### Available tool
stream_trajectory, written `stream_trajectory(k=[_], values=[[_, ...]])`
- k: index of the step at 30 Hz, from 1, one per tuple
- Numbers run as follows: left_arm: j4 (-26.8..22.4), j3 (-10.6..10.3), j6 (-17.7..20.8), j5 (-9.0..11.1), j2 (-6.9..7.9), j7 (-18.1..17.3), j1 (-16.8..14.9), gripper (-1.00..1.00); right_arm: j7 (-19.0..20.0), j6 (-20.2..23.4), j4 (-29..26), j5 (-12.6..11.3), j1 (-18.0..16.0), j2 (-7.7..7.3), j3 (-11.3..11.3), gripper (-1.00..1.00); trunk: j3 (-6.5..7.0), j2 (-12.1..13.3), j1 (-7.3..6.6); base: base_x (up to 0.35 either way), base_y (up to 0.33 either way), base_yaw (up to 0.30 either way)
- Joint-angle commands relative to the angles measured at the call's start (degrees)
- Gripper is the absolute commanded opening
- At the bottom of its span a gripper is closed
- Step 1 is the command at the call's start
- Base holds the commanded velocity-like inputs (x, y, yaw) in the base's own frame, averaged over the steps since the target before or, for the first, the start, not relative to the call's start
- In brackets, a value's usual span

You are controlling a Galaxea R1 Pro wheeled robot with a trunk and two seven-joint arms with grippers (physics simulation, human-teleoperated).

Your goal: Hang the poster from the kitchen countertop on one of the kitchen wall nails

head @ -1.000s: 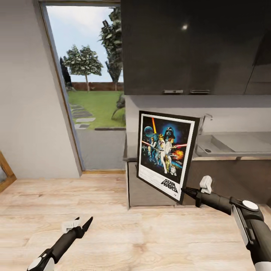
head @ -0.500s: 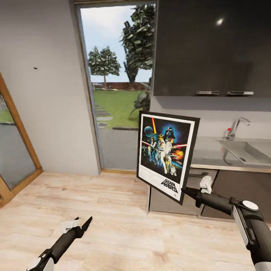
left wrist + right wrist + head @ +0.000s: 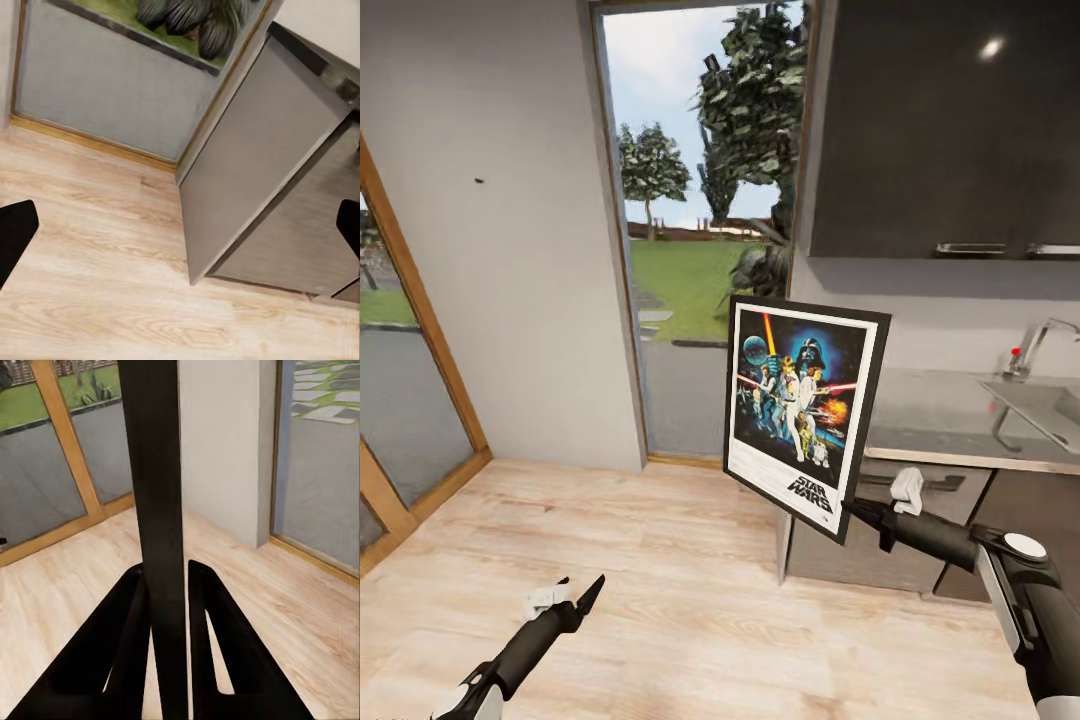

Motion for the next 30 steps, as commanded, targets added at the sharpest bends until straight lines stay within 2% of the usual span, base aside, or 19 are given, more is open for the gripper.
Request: stream_trajectory(k=[1,10,17,30], values=[[0.1,0.1,0.0,0.3,-0.01,-0.4,-0.1,1.0,0.3,0.6,-0.1,0.0,-0.1,0.02,-0.1,-1.0,-0.13,-0.1,0.05,0.177,0.276,0.238],[0.1,0.1,0.0,0.3,-0.02,-0.4,-0.1,1.0,0.3,0.6,-0.1,0.0,-0.1,0.02,-0.1,-1.0,-0.13,-0.1,0.05,0.135,0.258,0.277],[0.1,0.1,0.0,0.3,0.04,-0.4,-0.1,1.0,0.3,0.6,-0.2,0.1,-0.1,0.02,-0.1,-1.0,-0.13,-0.1,0.05,0.044,0.068,0.273],[0.1,0.2,0.0,0.3,0.06,-0.4,-0.1,1.0,0.3,0.7,-0.5,0.0,-0.1,0.02,-0.1,-1.0,-0.13,-0.1,0.05,0.217,0.194,0.04]])
